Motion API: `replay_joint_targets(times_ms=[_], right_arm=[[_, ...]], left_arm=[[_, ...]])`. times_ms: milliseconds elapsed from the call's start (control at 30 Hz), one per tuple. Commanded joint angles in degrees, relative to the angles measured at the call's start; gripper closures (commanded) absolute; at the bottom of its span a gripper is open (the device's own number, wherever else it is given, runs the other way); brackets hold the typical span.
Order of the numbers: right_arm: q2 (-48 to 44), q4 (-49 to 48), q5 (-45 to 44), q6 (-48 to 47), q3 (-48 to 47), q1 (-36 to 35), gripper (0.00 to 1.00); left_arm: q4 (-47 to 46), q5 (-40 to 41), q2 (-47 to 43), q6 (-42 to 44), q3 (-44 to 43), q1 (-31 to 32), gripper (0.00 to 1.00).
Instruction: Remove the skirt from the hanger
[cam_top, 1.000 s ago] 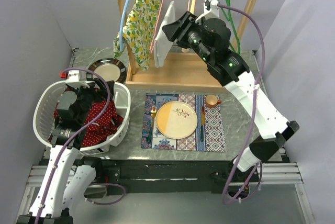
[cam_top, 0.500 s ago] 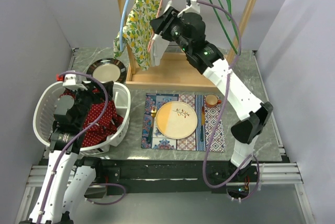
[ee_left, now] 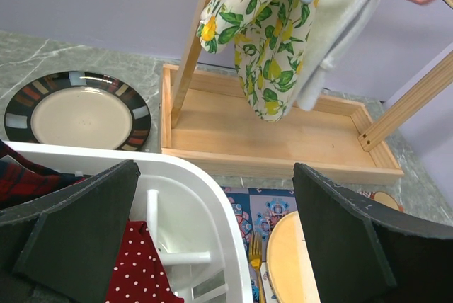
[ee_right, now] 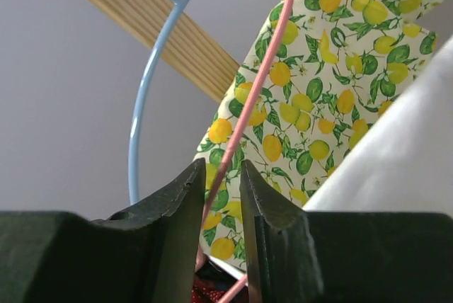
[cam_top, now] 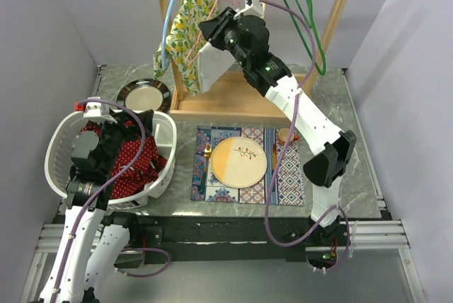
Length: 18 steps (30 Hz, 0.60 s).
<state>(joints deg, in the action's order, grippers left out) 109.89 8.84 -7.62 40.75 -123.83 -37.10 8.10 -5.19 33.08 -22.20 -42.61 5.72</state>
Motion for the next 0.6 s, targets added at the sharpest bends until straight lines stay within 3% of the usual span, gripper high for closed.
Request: replay_joint_targets(times_ms=[0, 100, 167, 333, 567], right_arm=[[1.6, -3.6, 0.7, 1.1, -2.3, 1.0, 0.63], [3.0, -2.7, 0.7, 1.8, -3.4, 1.0, 0.53], [4.2, -3.1, 1.1, 2.1, -4.1, 1.0, 0.53], [6.3, -3.8, 3.1, 2.4, -7.0, 1.3, 0.68], [6.0, -5.9, 2.0, 3.0, -6.3, 1.5, 0.69]], left_arm=[[-2.2, -0.9, -0.9, -0.6, 0.0, 0.2, 0.03], [-2.0, -0.8, -1.2, -0.4, -0.1, 0.2, 0.03], [-2.2, -0.8, -1.3, -0.3, -0.1, 0.2, 0.03], [-2.2, -1.1, -1.1, -0.3, 0.0, 0.2, 0.03], [-2.5, -0.8, -2.0, -0.3, 0.2, 0.3, 0.03]])
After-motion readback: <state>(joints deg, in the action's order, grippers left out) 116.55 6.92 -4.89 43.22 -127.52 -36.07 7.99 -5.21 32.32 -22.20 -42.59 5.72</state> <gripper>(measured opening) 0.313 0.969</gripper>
